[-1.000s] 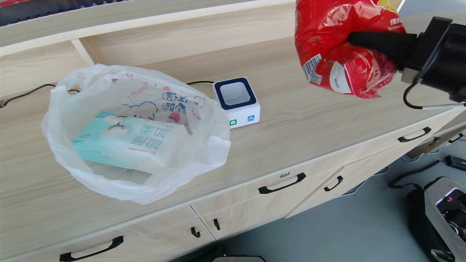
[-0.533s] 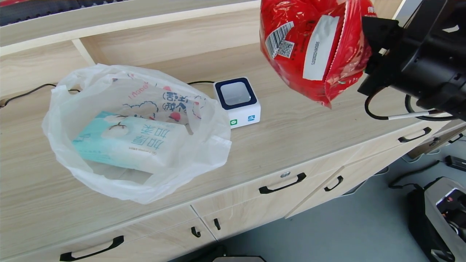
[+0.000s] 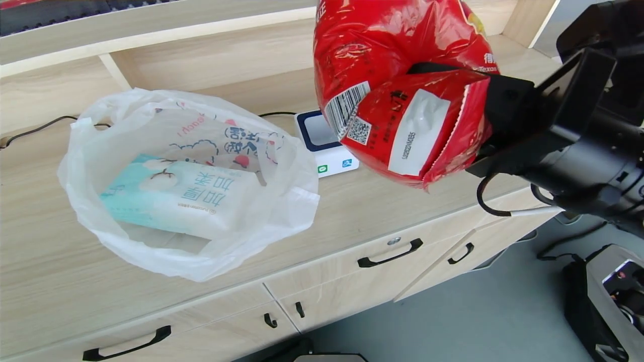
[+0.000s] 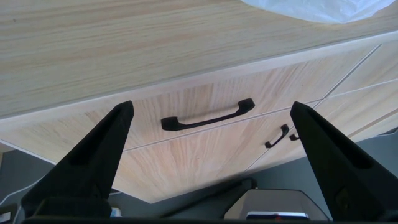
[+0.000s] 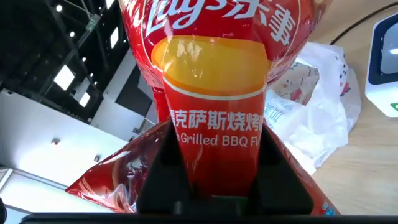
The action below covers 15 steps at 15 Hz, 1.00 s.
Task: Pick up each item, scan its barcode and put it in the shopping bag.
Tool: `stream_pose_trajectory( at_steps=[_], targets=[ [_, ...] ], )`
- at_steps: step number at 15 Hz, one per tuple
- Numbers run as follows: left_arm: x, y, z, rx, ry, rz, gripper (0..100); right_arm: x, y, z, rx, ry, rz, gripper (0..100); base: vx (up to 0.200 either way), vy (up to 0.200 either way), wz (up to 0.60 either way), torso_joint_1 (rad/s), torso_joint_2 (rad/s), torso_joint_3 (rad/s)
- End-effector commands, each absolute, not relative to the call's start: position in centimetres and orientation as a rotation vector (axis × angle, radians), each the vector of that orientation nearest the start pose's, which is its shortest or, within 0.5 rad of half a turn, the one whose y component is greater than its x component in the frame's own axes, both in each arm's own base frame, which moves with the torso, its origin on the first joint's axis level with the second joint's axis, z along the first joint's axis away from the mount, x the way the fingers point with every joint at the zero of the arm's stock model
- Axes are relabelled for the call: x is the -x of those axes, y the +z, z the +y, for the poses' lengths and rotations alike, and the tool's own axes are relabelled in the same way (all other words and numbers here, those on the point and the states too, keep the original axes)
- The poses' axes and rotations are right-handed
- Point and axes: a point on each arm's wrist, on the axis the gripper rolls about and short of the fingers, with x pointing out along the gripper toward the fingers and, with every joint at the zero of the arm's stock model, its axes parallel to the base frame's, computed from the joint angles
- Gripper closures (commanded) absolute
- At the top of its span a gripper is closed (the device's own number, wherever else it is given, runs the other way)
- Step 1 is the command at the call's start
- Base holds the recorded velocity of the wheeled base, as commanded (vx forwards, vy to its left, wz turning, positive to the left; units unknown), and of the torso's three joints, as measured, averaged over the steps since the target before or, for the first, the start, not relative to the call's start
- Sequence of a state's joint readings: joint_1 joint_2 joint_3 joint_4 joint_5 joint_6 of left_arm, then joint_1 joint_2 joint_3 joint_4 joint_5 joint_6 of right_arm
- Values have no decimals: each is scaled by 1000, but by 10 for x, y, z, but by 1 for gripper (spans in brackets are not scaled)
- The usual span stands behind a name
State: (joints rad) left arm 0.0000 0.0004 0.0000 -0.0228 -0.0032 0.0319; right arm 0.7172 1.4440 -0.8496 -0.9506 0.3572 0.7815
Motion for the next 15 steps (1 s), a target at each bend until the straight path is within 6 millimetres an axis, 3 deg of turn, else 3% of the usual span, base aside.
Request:
stream_pose_trajectory(
  at_steps=[1, 7, 15],
  targets=[
    [23, 78, 0, -32, -3, -23, 0, -166, 300, 158, -760, 1169, 51, 100, 0, 0, 0, 0, 0, 0],
    [23, 78, 0, -32, -3, -23, 0, -141, 296, 141, -758, 1197, 39, 100, 0, 0, 0, 0, 0, 0],
    [23, 78, 0, -32, -4, -23, 0, -134, 292, 135, -769, 1209, 25, 100, 0, 0, 0, 0, 0, 0]
  ],
)
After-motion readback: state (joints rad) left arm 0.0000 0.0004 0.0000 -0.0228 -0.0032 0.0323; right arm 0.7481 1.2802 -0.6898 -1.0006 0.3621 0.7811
